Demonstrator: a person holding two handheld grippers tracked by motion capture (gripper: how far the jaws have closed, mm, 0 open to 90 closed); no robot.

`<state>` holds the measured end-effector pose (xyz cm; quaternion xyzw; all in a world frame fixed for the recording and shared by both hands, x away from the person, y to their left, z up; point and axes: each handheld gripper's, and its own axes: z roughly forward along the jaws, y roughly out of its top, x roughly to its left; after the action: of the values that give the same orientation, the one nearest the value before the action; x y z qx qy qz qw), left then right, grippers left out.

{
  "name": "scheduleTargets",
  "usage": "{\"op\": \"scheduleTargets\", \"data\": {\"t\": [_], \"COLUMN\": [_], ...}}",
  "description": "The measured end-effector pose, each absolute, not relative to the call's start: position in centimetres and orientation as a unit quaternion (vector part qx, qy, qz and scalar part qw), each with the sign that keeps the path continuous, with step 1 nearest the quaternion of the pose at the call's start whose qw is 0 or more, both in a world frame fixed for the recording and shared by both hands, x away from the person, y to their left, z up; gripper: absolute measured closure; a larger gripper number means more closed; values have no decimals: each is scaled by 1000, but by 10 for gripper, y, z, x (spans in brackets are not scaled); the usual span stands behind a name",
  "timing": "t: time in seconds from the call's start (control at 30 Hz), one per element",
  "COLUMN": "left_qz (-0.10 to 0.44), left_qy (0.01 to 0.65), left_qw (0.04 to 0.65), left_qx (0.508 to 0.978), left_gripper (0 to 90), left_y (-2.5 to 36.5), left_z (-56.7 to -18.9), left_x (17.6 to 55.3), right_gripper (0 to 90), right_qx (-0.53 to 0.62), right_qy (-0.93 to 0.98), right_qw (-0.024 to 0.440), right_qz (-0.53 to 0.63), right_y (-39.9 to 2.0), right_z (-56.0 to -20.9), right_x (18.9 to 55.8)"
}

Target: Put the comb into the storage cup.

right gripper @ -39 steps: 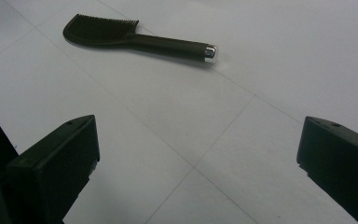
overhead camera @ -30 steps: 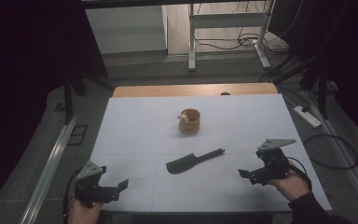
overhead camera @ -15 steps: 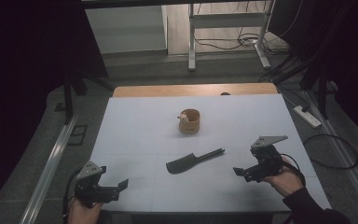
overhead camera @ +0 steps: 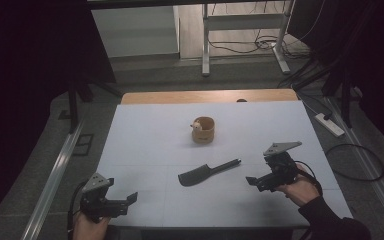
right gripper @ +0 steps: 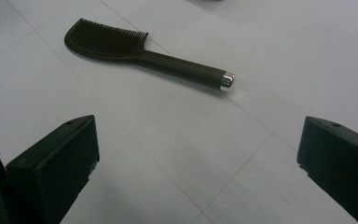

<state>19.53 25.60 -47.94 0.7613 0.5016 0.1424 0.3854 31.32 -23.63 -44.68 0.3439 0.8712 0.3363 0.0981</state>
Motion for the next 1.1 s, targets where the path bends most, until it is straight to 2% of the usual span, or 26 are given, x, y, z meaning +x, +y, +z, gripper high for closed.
{"op": "scheduleTargets", "data": {"t": [1.1], "left_qz": [141], "left_qy": [503], "left_qw": [386], "left_qx": [760], "left_gripper": [4], "left_y": [256], "left_z": [-479], "left_x": [195], "right_gripper": [0], "right_qx": [322], "right_qy": [891], "right_qw": [102], "right_qz": [303], "right_y": [-200], "right_z": [-453], "right_x": [335]}}
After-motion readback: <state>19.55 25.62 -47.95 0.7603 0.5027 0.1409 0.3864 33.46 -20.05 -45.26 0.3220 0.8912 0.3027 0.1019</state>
